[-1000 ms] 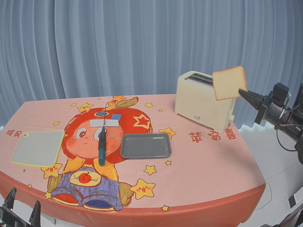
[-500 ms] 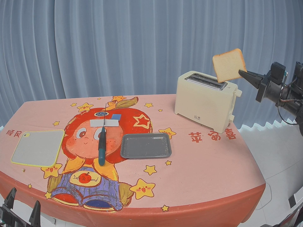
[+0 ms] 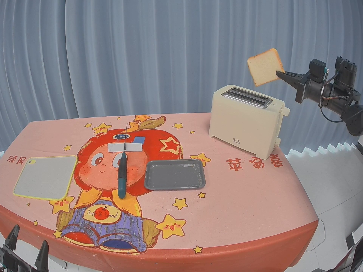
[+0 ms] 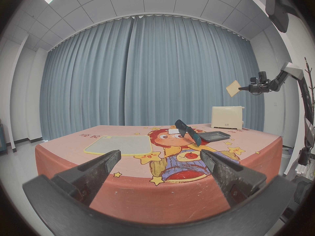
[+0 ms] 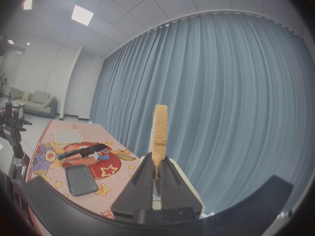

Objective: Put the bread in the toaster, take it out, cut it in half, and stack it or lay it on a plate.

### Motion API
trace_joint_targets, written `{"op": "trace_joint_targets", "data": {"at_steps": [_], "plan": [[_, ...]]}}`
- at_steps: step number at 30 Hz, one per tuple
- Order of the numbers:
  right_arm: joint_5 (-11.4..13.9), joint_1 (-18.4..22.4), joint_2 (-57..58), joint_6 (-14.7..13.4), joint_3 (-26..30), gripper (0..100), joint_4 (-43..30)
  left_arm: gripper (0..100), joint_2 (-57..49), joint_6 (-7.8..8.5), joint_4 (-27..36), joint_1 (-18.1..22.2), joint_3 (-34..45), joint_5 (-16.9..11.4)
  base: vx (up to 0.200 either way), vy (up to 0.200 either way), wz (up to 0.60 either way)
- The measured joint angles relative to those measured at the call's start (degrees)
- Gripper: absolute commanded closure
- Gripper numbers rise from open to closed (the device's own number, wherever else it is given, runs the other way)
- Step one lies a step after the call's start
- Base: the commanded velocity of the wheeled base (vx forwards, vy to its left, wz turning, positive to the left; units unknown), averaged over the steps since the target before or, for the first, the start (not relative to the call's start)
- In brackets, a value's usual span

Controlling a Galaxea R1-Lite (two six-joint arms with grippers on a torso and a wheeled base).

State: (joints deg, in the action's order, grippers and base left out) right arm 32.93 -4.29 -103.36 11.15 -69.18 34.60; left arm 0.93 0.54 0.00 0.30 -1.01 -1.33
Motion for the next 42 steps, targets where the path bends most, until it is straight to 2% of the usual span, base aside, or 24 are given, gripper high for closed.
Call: {"op": "trace_joint_targets", "data": {"at_steps": [5,8,20,25,42], "plan": [[2.29,1.12,-3.52,5.01,-5.07,100,-5.29,0,0.00,0.06,0.00,0.00,0.00,0.00,0.000,0.000,0.00],[3.10,1.77,-5.38,6.36,-6.56,100,-7.14,0,0.00,0.06,0.00,0.00,0.00,0.00,0.000,0.000,0.00],[3.23,2.34,-9.78,7.91,-8.19,100,-7.40,0,0.00,0.09,0.00,0.00,0.00,0.00,0.000,0.000,0.00],[3.23,2.29,-10.63,9.40,-8.13,100,-7.45,0,0.00,0.09,0.00,0.00,0.00,0.00,0.000,0.000,0.00],[3.17,1.68,-12.46,9.67,-7.74,100,-8.39,0,0.00,0.09,0.00,0.00,0.00,0.00,0.000,0.000,0.00]]}}
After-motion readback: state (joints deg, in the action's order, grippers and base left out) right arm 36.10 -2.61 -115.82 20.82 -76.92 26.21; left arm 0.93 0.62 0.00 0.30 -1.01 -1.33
